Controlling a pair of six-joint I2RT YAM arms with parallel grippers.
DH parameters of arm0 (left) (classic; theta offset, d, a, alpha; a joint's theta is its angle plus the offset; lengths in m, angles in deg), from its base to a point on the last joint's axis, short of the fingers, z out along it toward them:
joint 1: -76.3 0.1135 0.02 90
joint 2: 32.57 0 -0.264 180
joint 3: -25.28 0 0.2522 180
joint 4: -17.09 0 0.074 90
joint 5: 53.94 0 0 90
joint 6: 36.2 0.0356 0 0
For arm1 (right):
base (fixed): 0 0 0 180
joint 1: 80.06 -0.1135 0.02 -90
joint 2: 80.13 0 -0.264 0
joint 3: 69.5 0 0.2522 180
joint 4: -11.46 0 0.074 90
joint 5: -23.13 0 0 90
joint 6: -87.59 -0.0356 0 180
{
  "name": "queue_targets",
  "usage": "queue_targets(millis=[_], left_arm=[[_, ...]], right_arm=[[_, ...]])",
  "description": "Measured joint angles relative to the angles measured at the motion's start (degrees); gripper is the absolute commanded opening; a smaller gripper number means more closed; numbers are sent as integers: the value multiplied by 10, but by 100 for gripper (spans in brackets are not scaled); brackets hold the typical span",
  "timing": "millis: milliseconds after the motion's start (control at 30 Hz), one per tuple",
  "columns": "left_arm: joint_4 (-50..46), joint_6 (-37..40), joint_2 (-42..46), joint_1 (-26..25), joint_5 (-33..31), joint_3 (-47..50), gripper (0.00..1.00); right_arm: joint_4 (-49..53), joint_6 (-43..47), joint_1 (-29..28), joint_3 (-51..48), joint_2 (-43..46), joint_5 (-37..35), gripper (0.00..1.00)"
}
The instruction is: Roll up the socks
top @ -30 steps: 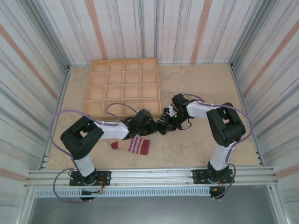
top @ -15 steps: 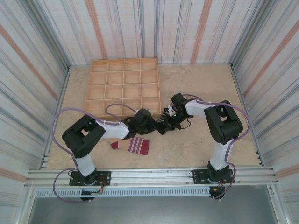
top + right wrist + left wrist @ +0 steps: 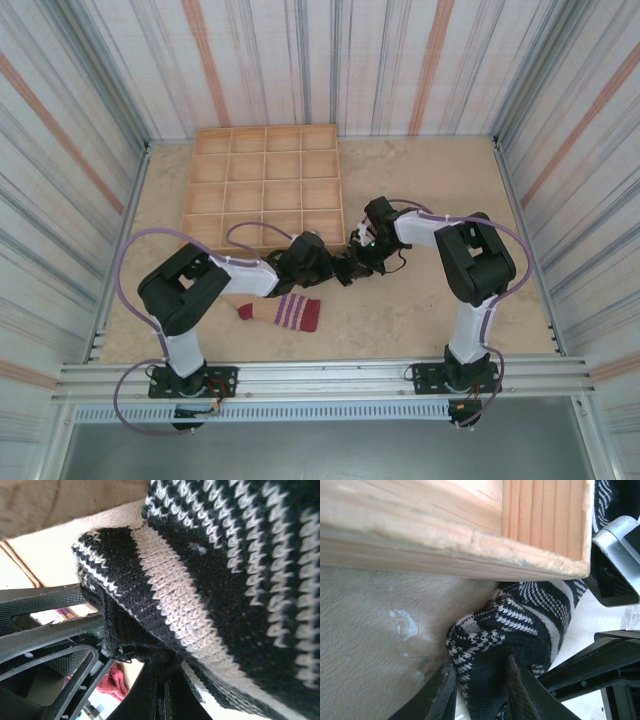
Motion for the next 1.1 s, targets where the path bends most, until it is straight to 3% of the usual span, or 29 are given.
queue_targets(millis=[233,333,667,833,1100], left_arm=[[-5,-9,-3,5,-3,0,15],[-20,-9,-3,8,1,-6,3],[-95,-8,4,11,24,-33,0],[-143,-9,20,11,45,-35,0],[-254,-10,34,10,87,-64,0]], right_arm=[[0,6,1,0,-2,4,0],[0,12,2,0,-1,4,2],[-5,42,2,-36,90,-46,48],[-11,63,-15,-60,184,-111,62],[-40,118,-167,-124,299,-313,60]])
